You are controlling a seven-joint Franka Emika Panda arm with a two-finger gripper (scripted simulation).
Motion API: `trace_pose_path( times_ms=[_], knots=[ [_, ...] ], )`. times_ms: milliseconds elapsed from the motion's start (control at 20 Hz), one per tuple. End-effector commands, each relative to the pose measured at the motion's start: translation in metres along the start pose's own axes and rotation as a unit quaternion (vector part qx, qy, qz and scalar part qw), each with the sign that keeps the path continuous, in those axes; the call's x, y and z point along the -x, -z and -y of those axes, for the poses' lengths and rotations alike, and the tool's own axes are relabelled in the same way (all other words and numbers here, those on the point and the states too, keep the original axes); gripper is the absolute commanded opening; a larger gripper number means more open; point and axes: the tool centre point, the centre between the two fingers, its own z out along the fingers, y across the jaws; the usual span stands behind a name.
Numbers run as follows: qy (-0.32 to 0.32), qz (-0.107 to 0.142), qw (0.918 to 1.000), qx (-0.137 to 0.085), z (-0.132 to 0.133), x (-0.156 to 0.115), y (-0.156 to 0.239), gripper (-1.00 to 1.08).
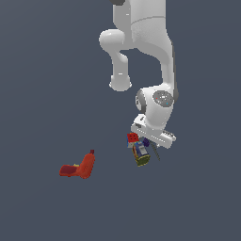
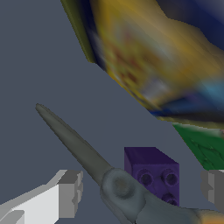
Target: Pick up a designated object from a clutter of objects.
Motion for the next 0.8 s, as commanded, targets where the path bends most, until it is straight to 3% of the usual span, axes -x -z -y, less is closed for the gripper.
trace_pose_path(
  times_ms=[0, 200, 250, 700, 750],
  knots=[
    [-0.001, 0.008, 0.9999, 0.009, -0.008, 0.005, -0.02, 1.0],
    [-0.001, 0.008, 0.9999, 0.009, -0.008, 0.005, -0.024, 1.0],
    [-0.001, 0.008, 0.9999, 0.009, -0.008, 0.005, -0.024, -1.0],
    [-0.001, 0.008, 0.9999, 0.009, -0.008, 0.005, -0.024, -1.0],
    [0.003, -0.002, 1.0, -0.002, 0.004, 0.0, -0.012, -1.0]
  ],
)
